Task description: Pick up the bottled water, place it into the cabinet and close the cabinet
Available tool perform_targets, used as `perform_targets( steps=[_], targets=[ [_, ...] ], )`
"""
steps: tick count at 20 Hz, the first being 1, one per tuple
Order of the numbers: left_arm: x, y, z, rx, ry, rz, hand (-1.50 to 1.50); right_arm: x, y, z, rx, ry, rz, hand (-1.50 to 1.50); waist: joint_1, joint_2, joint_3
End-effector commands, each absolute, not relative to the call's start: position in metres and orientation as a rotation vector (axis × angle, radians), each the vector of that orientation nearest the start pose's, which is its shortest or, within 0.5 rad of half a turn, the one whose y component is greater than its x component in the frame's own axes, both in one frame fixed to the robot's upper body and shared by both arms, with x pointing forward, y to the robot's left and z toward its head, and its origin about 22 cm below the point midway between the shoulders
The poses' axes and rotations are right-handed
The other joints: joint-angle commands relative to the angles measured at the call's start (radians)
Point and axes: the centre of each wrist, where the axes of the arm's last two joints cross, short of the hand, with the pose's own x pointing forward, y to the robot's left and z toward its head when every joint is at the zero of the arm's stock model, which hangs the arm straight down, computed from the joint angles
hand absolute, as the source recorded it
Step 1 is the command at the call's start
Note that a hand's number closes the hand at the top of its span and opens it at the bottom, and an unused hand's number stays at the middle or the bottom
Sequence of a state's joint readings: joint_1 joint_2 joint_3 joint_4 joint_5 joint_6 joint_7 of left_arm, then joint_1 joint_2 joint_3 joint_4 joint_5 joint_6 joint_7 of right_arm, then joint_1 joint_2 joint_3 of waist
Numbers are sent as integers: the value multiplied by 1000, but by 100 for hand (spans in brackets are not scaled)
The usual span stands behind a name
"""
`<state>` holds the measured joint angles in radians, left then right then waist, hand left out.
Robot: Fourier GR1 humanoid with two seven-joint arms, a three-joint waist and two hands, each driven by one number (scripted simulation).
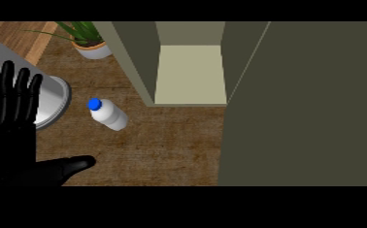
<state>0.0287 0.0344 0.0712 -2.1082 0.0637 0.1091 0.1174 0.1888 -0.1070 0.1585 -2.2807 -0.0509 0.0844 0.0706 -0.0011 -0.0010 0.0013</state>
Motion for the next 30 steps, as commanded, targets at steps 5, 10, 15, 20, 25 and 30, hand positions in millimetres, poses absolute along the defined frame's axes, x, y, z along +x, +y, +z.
perform_targets(
  steps=[5, 10, 15, 20, 25, 30],
  targets=[
    [157, 240, 147, 87, -1936, 246, -150, 125, -210, 163, 226, -1986, 231, -150, 3, -2, -1],
    [178, 239, 150, 100, -1877, 239, -150, 126, -193, 160, 228, -1992, 256, -150, -1, 0, -1],
    [173, 253, 132, 91, -1829, 260, -150, 119, -181, 170, 217, -1981, 233, -150, 0, 0, -2],
    [175, 246, 131, 154, -1770, 174, -150, 120, -178, 170, 223, -1985, 246, -150, -1, 0, -1],
    [189, 244, 111, 174, -1724, 172, -150, 107, -195, 184, 212, -1980, 221, -150, -5, 0, -1],
    [209, 253, 81, 194, -1707, 212, -150, 103, -187, 185, 222, -1986, 244, -150, -11, 0, -2]
  ],
)
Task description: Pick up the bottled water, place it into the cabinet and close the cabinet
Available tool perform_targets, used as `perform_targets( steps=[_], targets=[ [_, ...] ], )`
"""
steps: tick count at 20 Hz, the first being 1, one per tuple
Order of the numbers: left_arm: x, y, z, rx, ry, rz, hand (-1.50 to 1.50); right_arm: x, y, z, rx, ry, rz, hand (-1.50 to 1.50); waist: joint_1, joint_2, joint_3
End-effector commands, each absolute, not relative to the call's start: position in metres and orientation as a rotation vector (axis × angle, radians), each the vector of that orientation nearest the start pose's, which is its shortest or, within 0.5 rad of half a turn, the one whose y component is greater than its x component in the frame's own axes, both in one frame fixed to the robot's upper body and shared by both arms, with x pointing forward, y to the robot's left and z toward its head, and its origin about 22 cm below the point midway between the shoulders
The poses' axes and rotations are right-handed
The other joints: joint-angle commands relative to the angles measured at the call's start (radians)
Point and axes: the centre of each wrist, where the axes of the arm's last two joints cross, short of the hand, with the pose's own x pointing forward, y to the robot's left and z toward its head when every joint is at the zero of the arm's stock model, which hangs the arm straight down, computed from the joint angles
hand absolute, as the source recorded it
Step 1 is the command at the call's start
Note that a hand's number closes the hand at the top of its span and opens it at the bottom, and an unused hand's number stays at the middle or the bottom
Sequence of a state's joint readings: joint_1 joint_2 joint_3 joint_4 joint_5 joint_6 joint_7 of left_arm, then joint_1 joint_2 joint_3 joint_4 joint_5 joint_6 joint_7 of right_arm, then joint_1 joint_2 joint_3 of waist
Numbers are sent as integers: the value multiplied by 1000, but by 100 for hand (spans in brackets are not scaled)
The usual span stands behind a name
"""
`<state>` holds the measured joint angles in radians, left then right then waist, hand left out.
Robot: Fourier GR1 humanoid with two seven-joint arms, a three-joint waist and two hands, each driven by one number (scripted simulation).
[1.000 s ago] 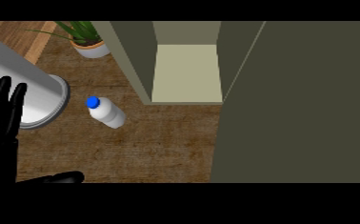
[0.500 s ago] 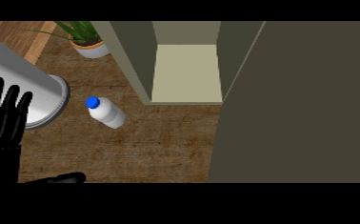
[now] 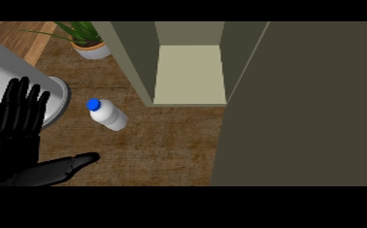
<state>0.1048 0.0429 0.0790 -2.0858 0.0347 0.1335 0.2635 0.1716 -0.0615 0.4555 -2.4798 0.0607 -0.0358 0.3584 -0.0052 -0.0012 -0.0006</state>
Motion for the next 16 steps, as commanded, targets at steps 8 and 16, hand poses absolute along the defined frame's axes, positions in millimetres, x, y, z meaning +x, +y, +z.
perform_targets(
  steps=[8, 16],
  targets=[
    [206, 295, 27, 198, -1619, 245, -150, 102, -175, 187, 228, -2002, 214, -150, -6, -1, -1],
    [216, 297, -17, 192, -1534, 246, -150, 96, -185, 195, 219, -1995, 250, -150, -3, -1, 0]
  ],
)
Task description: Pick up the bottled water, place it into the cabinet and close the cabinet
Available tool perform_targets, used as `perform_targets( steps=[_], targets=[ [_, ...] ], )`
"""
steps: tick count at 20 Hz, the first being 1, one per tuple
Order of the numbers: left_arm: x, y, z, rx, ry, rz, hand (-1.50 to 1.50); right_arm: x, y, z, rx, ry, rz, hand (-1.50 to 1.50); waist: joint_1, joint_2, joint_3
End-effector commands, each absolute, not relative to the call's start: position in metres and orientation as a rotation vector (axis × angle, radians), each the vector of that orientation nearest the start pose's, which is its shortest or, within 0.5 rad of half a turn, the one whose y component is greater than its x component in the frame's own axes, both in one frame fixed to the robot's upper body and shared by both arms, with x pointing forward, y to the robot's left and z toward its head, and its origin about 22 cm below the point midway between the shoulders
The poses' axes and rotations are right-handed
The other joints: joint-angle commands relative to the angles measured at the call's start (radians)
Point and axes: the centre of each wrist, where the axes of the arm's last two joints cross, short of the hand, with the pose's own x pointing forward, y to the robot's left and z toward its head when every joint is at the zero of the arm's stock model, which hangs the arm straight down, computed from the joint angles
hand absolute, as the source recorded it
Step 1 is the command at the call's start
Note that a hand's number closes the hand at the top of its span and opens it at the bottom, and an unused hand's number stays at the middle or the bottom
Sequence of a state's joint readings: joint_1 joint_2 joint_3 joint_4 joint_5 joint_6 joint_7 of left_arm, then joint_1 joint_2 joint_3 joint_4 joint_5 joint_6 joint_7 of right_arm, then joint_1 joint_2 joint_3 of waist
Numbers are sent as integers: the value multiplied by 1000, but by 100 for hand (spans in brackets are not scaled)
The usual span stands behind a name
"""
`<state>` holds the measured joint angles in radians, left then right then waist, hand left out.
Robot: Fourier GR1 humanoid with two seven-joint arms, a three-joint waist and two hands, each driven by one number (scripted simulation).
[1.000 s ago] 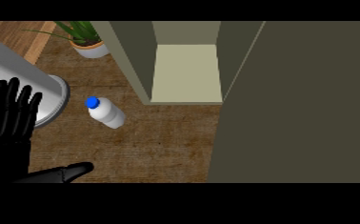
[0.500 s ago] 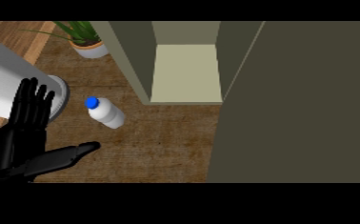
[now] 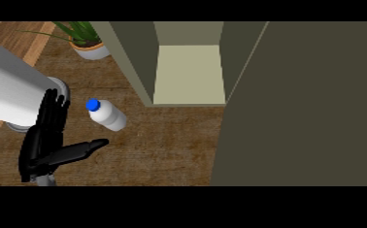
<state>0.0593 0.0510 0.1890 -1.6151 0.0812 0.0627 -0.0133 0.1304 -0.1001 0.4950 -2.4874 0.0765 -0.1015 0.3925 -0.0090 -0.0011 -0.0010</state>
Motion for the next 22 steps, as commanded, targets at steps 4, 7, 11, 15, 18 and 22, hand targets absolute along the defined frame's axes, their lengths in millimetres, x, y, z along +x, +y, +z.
perform_targets(
  steps=[4, 7, 11, 15, 18, 22],
  targets=[
    [224, 311, -58, 161, -1517, 264, -150, 109, -173, 191, 223, -1994, 214, -150, 0, 1, -1],
    [234, 299, -69, 157, -1513, 248, -150, 107, -176, 186, 225, -1971, 247, -150, 0, 1, 0],
    [240, 314, -83, 160, -1529, 256, -150, 106, -168, 189, 241, -1987, 243, -150, 0, 1, 0],
    [250, 307, -104, 131, -1528, 276, -150, 113, -170, 186, 219, -1993, 246, -150, -2, 2, 0],
    [238, 302, -131, 145, -1553, 291, -150, 108, -173, 188, 213, -1991, 244, -150, -8, 3, -1],
    [249, 297, -140, 148, -1551, 282, -150, 117, -179, 181, 205, -1990, 238, -150, -8, 5, -1]
  ],
)
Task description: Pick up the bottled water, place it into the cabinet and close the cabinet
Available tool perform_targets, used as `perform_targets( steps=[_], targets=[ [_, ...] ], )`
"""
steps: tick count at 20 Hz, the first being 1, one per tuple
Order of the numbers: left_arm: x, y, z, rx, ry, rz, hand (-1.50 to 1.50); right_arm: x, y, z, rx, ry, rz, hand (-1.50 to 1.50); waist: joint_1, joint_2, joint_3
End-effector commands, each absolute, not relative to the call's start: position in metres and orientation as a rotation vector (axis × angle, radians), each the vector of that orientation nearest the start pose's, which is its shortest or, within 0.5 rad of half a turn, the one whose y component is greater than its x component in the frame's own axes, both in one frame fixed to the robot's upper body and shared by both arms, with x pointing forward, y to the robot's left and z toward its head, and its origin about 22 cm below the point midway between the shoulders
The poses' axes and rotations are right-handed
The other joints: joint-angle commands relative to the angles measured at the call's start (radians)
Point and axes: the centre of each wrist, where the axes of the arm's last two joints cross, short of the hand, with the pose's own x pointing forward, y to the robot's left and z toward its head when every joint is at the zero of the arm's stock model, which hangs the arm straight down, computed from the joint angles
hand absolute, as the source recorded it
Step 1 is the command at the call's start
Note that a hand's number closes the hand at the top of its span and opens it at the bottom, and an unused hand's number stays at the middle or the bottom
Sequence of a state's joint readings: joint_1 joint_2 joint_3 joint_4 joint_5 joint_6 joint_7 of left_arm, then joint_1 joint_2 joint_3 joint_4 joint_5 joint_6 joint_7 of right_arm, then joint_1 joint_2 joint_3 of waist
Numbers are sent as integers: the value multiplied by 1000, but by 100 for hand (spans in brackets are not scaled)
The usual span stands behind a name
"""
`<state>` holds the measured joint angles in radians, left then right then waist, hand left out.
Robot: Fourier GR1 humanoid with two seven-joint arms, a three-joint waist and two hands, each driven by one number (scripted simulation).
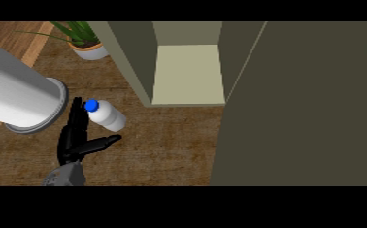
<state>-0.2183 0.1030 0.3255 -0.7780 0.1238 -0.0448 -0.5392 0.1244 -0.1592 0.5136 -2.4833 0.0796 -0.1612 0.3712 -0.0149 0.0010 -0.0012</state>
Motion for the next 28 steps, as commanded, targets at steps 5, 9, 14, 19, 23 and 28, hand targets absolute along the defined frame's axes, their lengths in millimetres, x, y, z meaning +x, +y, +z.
perform_targets(
  steps=[5, 9, 14, 19, 23, 28],
  targets=[
    [257, 296, -141, 168, -1589, 354, -150, 93, -181, 184, 226, -1990, 245, -150, -12, 0, 0],
    [267, 302, -141, 180, -1615, 369, -150, 107, -168, 183, 237, -1983, 245, -150, -5, 3, -1],
    [273, 287, -141, 104, -1650, 397, 150, 99, -168, 183, 228, -1979, 237, -150, -3, -1, 0],
    [282, 281, -138, 15, -1684, 331, 150, 91, -173, 189, 233, -1969, 242, -150, -9, 0, -1],
    [302, 257, -126, 162, -1800, 96, 150, 98, -172, 195, 265, -1977, 230, -150, -17, -1, -1],
    [304, 255, -124, 239, -1844, 75, 150, 113, -174, 186, 220, -1978, 251, -150, 2, 0, 0]
  ],
)
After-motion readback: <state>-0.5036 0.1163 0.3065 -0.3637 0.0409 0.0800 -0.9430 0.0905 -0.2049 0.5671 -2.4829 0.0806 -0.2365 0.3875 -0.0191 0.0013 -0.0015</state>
